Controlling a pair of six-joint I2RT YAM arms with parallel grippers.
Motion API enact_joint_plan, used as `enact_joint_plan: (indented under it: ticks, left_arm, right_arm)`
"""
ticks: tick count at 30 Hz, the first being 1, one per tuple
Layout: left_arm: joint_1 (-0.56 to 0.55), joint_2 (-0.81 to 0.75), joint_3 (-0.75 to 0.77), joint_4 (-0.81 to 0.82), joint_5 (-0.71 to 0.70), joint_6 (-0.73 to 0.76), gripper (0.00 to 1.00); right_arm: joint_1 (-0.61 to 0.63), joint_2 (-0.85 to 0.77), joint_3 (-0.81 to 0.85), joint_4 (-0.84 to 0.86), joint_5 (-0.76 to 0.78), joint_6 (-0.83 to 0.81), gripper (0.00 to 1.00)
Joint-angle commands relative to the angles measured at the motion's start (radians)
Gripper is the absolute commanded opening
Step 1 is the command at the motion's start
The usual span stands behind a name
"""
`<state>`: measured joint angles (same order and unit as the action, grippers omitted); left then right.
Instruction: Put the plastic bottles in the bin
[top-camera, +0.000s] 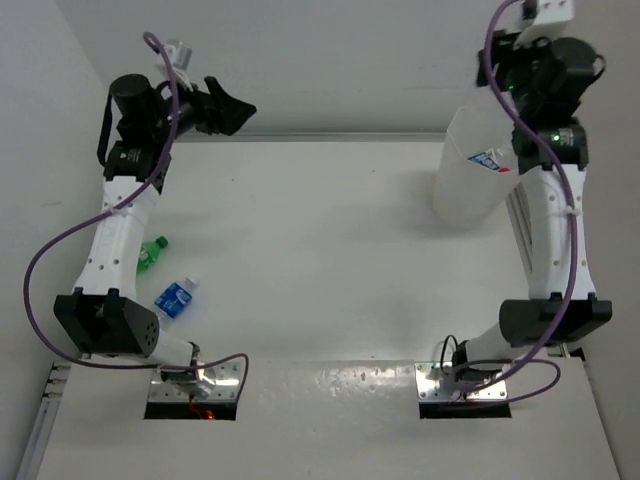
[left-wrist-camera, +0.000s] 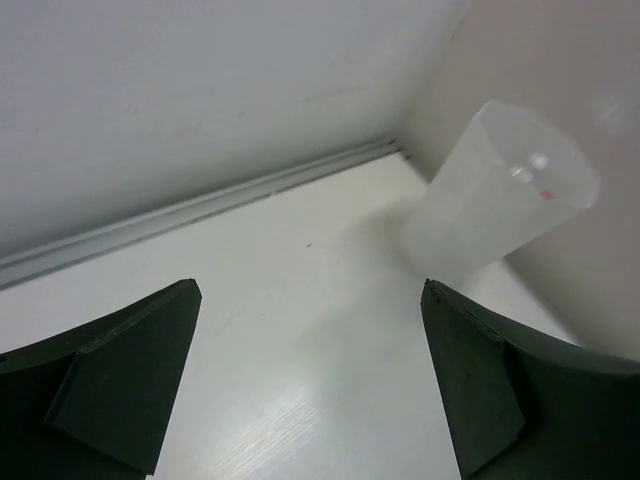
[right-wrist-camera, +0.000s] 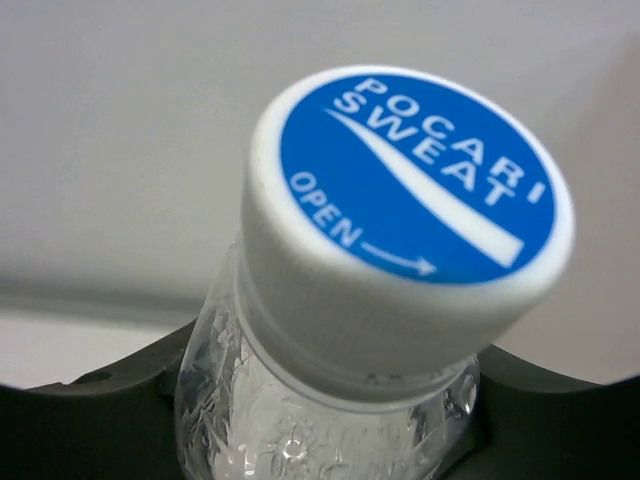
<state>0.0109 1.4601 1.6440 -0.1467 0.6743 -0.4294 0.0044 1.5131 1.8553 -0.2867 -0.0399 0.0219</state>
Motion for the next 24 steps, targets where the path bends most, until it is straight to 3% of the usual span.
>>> enact_joint_plan:
  ticks: [1, 7, 9, 10, 11, 12, 16, 20, 24]
  left_arm:
    - [-0.028, -0.052, -0.045, -0.122, -0.185, 0.256, 1.0]
    - [0.035, 0.006, -0.006, -0.374, -0.373, 0.4, 1.0]
    - [0.063, 0.019, 0.007, -0.431, -0.456, 0.452, 1.0]
    - [0.063, 0.035, 0.022, -0.492, -0.49, 0.484, 1.0]
    - [0.073, 0.048, 0.054, -0.529, -0.537, 0.55, 1.0]
    - [0.073, 0.063, 0.074, -0.568, -0.556, 0.585, 1.0]
    - [0.122, 0.16, 0.175, -0.814, -0.668, 0.766, 1.0]
    - [0.198, 0.245, 0.185, -0.976, -0.671, 0.966, 1.0]
    - [0.258, 0.304, 0.098, -0.954, -0.723, 1.109, 0.97]
  right_arm:
    - [-0.107, 0.094, 0.126, 0.087, 0.093, -0.094, 0.03]
    - [-0.178, 0.237, 0.142, 0.083, 0.09, -0.088, 0.1]
    - [-0.181, 0.272, 0.154, 0.061, 0.081, -0.063, 0.2]
    - [-0.182, 0.289, 0.163, 0.038, 0.083, -0.056, 0.27]
    - [-0.181, 0.314, 0.169, 0.003, 0.081, -0.034, 0.51]
    - [-0.182, 0.341, 0.186, -0.014, 0.089, -0.03, 0.65]
    - [-0.184, 0.352, 0.226, -0.083, 0.109, 0.048, 1.0]
    - [-0.176, 0.271, 0.153, -0.074, 0.065, 0.068, 1.0]
    - [-0.162, 0.17, 0.117, -0.068, 0.002, 0.13, 1.0]
